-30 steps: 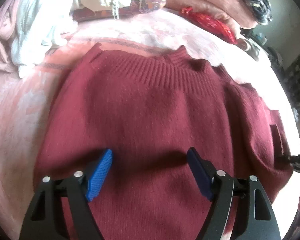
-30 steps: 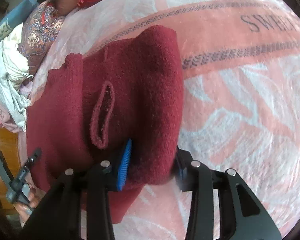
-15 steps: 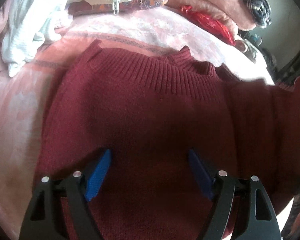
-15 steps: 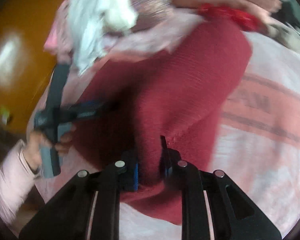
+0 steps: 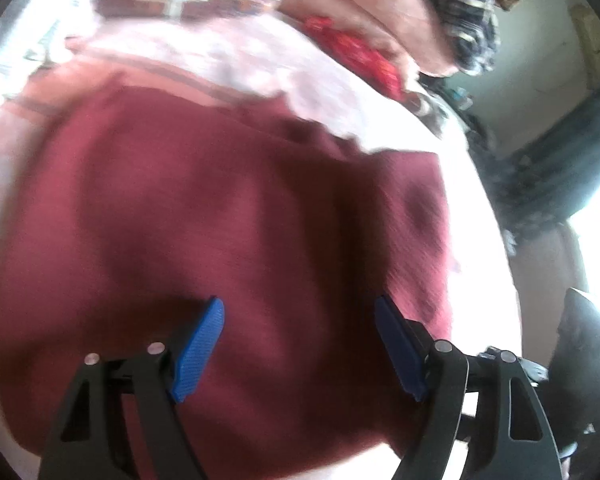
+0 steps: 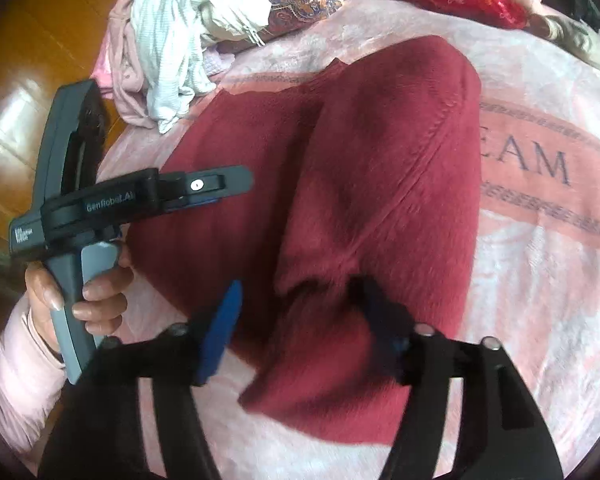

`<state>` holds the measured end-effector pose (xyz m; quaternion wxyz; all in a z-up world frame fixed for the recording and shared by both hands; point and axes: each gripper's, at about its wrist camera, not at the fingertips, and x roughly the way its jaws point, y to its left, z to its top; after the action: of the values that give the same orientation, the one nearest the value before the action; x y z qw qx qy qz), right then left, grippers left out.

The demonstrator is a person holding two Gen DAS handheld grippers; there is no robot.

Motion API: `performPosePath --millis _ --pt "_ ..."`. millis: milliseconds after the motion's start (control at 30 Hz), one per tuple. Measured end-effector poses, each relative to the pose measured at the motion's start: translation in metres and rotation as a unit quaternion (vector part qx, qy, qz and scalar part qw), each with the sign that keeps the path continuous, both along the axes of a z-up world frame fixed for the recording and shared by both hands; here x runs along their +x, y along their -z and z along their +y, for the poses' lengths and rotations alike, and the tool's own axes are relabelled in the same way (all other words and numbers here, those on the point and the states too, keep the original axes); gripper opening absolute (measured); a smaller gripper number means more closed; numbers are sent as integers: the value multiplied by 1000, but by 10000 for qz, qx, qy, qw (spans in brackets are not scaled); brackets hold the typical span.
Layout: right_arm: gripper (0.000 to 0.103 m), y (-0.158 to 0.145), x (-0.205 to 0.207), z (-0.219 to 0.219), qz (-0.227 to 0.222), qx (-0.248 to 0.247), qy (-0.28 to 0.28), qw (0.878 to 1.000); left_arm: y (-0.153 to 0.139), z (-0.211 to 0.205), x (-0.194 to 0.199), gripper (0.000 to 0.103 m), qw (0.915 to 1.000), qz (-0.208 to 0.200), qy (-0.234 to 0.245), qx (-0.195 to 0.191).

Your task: Fold small clothes

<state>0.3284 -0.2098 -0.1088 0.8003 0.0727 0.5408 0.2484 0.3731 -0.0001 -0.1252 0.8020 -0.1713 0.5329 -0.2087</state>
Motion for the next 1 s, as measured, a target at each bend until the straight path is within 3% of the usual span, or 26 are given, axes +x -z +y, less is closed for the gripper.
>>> performPosePath --millis 133,233,367,433,567,767,800,833,867,900,933,1000 --pt "70 18 -7 -1 175 27 -108 9998 8 -34 -3 79 9996 194 193 -47" --pt "70 27 -13 -2 201 -43 -184 9996 17 -53 -4 79 9981 147 110 582" --pt "70 27 -18 -8 246 39 -181 9995 8 -63 -15 83 9935 -5 53 1138" --pt "70 26 -17 -14 357 199 -97 9991 5 -63 -18 84 9939 23 48 1106" --pt "70 26 -17 -24 583 331 70 9977 15 -68 -15 92 9973 376 118 624" --pt "70 22 -22 -28 591 275 92 9978 21 -76 -6 92 9989 334 -59 319" --pt "70 21 -22 -28 595 289 98 9978 21 -77 -6 87 9991 275 -41 331" --pt "70 18 -24 -30 593 309 100 9977 20 -79 -8 64 9992 198 -15 345" --pt "70 16 -25 -32 585 296 115 9978 19 -81 -10 50 9991 118 16 415" --pt "70 12 -28 -37 562 279 152 9979 18 -83 -10 44 9985 -3 35 541" --pt "71 8 -32 -44 522 281 192 9981 17 -86 -8 25 9984 -70 74 553" --pt "74 0 -39 -58 434 250 284 9983 15 -80 -7 15 9991 -132 47 406"
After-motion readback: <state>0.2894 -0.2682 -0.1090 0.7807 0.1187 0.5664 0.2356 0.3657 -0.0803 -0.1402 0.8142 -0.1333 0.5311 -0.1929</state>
